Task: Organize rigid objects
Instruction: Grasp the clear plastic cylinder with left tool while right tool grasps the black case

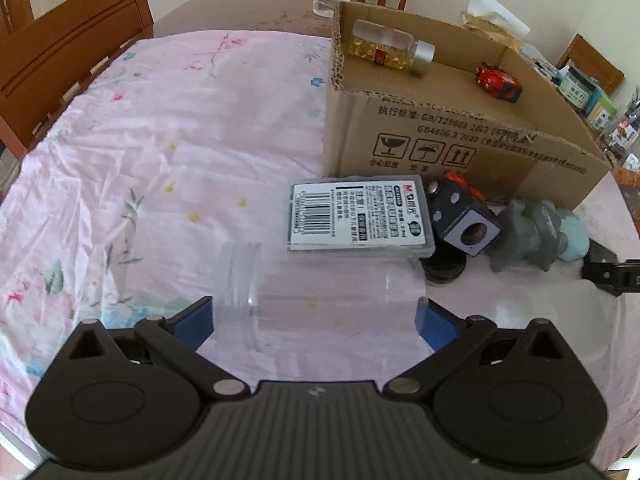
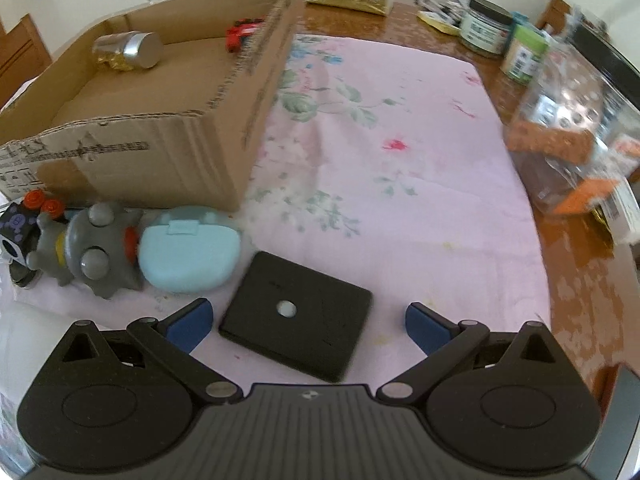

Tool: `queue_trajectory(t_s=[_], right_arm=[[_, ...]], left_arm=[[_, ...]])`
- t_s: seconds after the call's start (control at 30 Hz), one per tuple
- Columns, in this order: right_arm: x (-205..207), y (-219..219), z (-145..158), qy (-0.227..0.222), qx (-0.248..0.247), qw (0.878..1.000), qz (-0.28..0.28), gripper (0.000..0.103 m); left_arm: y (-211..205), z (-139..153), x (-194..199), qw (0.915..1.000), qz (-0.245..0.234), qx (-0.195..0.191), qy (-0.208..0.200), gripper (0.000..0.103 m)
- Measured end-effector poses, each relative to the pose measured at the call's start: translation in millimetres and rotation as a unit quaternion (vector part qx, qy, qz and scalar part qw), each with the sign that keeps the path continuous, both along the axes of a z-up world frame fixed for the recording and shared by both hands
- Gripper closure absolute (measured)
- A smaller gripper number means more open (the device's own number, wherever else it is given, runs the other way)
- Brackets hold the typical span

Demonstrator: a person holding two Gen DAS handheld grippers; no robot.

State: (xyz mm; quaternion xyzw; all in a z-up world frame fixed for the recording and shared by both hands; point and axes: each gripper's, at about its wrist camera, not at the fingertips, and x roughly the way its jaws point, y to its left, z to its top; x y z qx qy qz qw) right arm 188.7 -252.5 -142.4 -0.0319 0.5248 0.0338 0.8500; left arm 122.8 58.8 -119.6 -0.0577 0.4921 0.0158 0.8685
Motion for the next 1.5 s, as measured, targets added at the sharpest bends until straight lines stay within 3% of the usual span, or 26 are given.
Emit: queue_trajectory(t_s=[0.47,0.63,0.93,1.23,1.5], right_arm=[[3.3,3.7,0.8,-0.004,-0.001,1.000,-0.020,0.000],[2.8,4.3,5.2,-0.013,0.000,1.000,-0.015,0.012],[0.0,7.0,8.7,-0.022,0.001,1.000,0.003,0.026],[-4.2,6.6,9.5,-0.017,-0.002,0.999,0.032,0.026],[-6.4,4.6,8.9,0.002,-0.001,1.000,-0.009,0.020]], left_arm=[[-12.8,13.3,3.1,0.9993,0.002,0.034,-0.013,0.001],[-14.7,17.5,4.2,0.9994,0.006,0.026,-0.021,0.002],[-9.3,13.8,6.1,0.9995,0.022,0.021,-0.008,0.012],[-11.2,19.1,5.5,0.9998,-0.004,0.019,-0.007,0.012],[-11.4,19.3,4.9,0.9996,-0.013,0.025,-0.005,0.012]])
